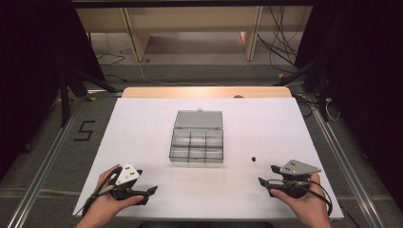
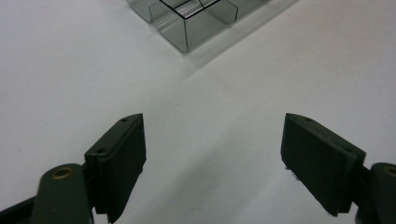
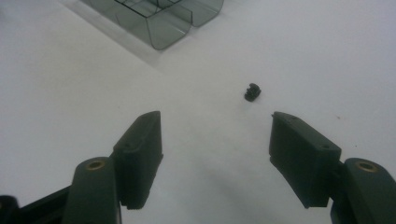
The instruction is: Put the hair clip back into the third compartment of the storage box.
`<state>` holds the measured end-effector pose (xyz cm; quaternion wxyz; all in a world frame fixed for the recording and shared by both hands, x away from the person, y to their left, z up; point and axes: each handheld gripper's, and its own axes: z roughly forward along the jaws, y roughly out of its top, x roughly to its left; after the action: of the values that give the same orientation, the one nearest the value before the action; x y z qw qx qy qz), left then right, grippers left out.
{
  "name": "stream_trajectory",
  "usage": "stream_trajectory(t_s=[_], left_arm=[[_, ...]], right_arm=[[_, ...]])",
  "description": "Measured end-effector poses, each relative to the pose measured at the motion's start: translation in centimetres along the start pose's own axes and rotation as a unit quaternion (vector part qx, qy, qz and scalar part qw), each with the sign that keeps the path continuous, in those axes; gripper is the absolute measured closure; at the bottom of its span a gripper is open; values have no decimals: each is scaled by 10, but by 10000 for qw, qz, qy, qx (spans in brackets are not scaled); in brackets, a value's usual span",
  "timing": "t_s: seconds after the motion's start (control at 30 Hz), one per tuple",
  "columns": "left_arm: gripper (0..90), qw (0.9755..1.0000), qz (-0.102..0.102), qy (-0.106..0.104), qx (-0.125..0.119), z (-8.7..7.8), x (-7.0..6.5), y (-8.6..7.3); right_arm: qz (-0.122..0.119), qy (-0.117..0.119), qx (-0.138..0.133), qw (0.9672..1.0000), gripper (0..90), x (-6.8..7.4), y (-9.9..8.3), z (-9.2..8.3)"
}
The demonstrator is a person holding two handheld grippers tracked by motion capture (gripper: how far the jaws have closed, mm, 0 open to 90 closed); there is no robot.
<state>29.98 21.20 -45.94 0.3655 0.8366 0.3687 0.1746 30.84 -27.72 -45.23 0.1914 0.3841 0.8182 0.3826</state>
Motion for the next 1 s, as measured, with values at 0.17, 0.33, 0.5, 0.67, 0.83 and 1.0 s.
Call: stream_trajectory(t_s=[0.17, 0.33, 0.5, 0.67, 0.83, 1.0], left_arm=[[218, 10000, 47, -18, 18, 0, 0, 0], [218, 10000, 61, -23, 4, 0, 0, 0], [217, 10000, 81, -20, 14, 2, 0, 1], [217, 10000, 80, -1, -12, 2, 0, 1], [216, 10000, 88, 8, -11, 2, 0, 1], [216, 10000, 79, 8, -15, 2, -1, 2]], right_arm=[[51, -157, -43, 9999, 295, -2, -1, 1], [82, -291, -93, 9995, 261, -3, -1, 4], [146, -376, -242, 9989, 257, -2, 4, 12], [134, -477, -309, 9983, 259, 2, 10, 22], [149, -526, -280, 9981, 277, 5, 12, 33], [387, -686, -217, 9967, 302, -1, 10, 38]])
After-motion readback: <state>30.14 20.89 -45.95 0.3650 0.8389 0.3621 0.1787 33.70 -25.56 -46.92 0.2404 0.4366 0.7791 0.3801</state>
